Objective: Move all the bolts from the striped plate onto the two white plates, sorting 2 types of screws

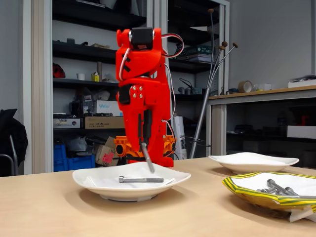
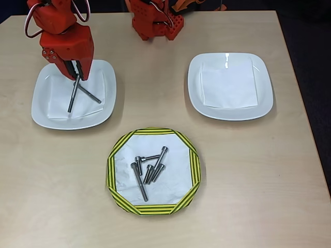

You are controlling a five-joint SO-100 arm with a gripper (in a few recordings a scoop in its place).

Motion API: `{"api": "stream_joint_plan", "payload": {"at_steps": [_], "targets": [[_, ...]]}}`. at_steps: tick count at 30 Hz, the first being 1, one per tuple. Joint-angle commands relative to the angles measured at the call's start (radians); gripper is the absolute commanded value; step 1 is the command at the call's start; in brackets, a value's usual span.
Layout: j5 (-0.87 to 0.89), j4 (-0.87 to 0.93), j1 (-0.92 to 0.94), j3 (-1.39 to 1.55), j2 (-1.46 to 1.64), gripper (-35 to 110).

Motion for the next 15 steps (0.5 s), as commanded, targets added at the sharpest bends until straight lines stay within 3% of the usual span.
{"api": "stream_joint_plan", "payload": {"at_steps": [1, 10, 15], "targets": [[-0.009, -0.006, 0.025, 0.063, 0.031, 6], [-0.012, -0.028, -0.064, 0.091, 0.084, 15], [0.063, -0.066, -0.218, -0.018, 0.057, 15]]}}
